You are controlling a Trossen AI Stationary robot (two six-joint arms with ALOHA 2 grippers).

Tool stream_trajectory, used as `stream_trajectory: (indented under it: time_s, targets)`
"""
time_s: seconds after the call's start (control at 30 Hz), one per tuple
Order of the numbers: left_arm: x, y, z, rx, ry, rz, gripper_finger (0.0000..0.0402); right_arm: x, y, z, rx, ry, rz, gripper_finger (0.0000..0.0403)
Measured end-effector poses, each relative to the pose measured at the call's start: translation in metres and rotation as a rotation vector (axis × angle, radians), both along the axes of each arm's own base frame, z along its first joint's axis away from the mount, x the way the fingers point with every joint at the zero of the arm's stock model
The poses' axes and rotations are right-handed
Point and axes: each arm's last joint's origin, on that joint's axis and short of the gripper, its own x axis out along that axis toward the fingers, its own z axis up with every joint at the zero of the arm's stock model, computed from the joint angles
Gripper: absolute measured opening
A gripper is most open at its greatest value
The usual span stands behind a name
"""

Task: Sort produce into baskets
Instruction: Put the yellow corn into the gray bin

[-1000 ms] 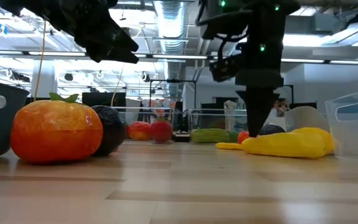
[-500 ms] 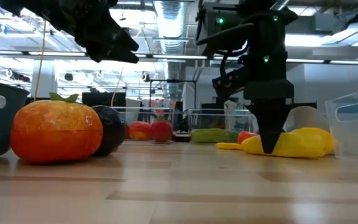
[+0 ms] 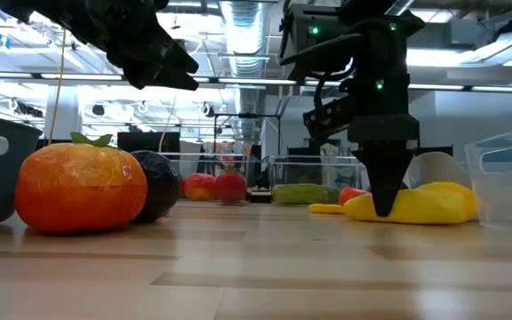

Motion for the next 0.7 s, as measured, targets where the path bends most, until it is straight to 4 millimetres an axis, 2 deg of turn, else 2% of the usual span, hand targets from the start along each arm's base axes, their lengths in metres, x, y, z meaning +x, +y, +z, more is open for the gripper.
stream_trajectory:
  time_s: [0.17,0.37,0.5,0.7]
  targets:
    - [0.0,0.0,0.0,0.0,0.0,0.0,0.0267,0.0,0.0,0.0,0.0,-0.001,0.0,0.0151]
    - [0.0,0.0,0.0,0.0,0.0,0.0,0.0267,0.002,0.0,0.008,0.004,-0.022,0.016,0.017]
    - [0.0,0.0,0.0,0.0,0.0,0.0,0.0267,0.008,0.002,0.026,0.013,-0.056,0.051,0.0176]
    - [0.0,0.0,0.0,0.0,0.0,0.0,0.0267,0.016,0.003,0.069,0.033,-0.091,0.149,0.0162]
